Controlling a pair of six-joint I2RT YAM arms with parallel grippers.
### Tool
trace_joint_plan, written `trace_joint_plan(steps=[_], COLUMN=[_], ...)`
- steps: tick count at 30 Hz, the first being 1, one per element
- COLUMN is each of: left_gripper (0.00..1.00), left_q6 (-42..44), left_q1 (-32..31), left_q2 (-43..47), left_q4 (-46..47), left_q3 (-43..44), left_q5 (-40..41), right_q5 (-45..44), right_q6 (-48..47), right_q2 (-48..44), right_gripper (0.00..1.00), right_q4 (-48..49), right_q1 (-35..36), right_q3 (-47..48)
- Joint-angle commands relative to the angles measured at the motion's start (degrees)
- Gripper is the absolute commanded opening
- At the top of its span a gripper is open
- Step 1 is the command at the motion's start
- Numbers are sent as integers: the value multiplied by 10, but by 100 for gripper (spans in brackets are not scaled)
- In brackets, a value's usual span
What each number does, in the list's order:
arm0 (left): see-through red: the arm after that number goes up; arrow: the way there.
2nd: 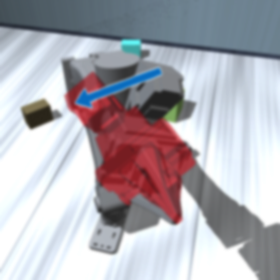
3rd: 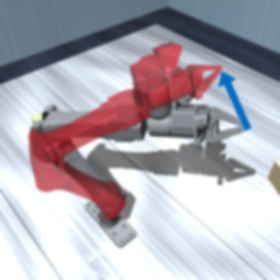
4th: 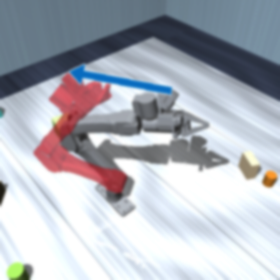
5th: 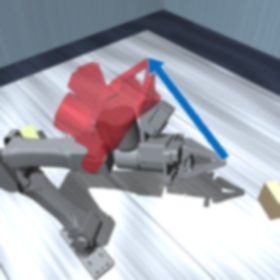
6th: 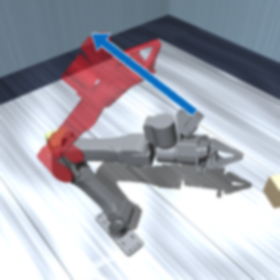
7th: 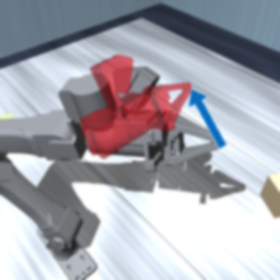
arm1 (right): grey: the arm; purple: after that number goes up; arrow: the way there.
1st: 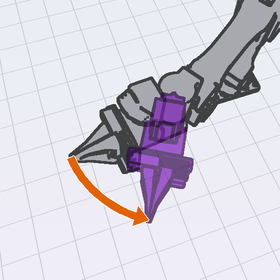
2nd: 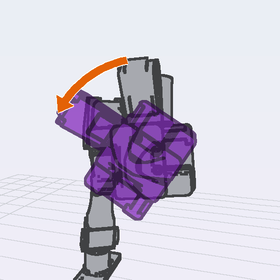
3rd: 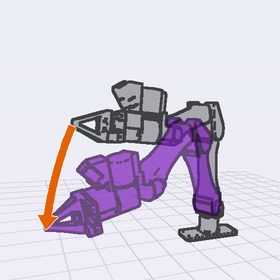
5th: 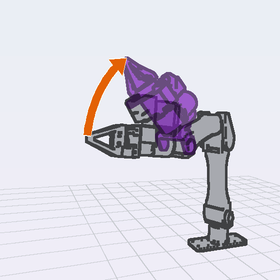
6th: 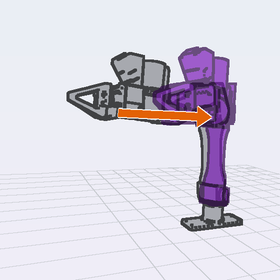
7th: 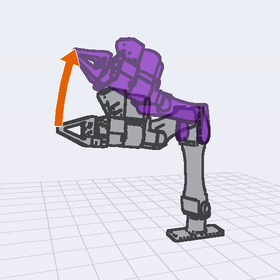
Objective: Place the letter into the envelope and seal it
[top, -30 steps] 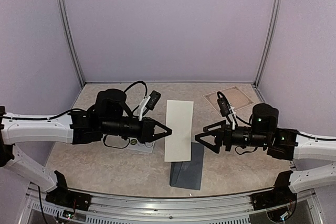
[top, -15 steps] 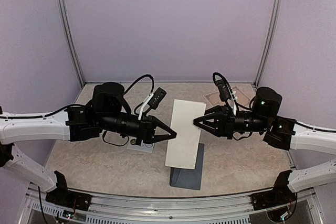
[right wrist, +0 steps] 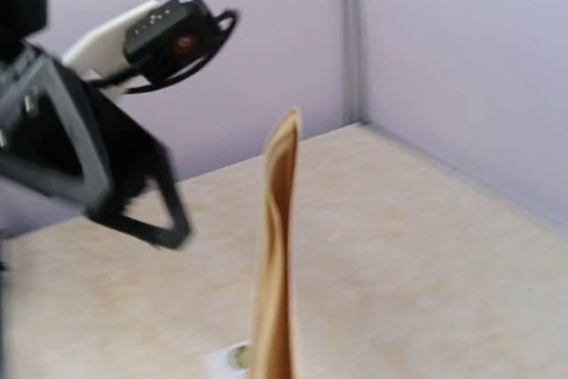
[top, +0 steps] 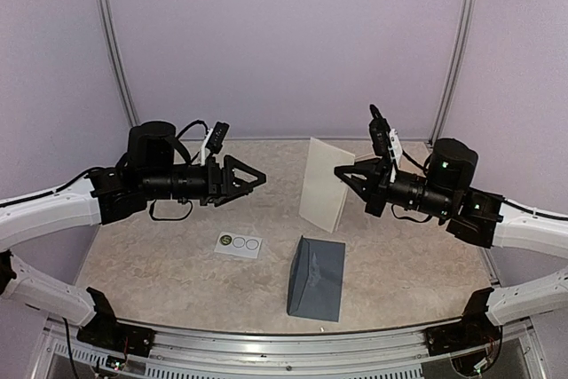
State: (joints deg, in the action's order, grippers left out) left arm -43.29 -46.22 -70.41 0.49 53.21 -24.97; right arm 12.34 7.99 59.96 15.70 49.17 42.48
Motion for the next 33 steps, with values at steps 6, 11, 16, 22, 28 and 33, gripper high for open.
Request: trace_joint_plan(steps=[6, 11, 16, 22, 28, 33], left_gripper=[80, 83, 84, 85, 62, 39], left_q6=[-293, -344, -365, -375, -392, -395], left_q1=[47, 57, 51, 35, 11, 12], left_q2=[24, 23, 11, -12, -41, -39], left_q4=[32, 24, 15, 23, 47, 46], left_q3=[-23, -31, -33, -23, -31, -31], left_q5=[-46, -68, -97, -122, -155, -156], right_q5=[-26, -16, -5, 17, 8, -2], right_q6=[-209, -273, -321, -358, -403, -427], right_q2=[46, 63, 83, 114, 140, 152], right_gripper=[0, 0, 0, 0, 0, 0], right_q4=[69, 96, 105, 94, 83, 55], right_q1=[49, 86, 112, 135, 155, 165], right_q3=[24, 22, 35, 64, 86, 92])
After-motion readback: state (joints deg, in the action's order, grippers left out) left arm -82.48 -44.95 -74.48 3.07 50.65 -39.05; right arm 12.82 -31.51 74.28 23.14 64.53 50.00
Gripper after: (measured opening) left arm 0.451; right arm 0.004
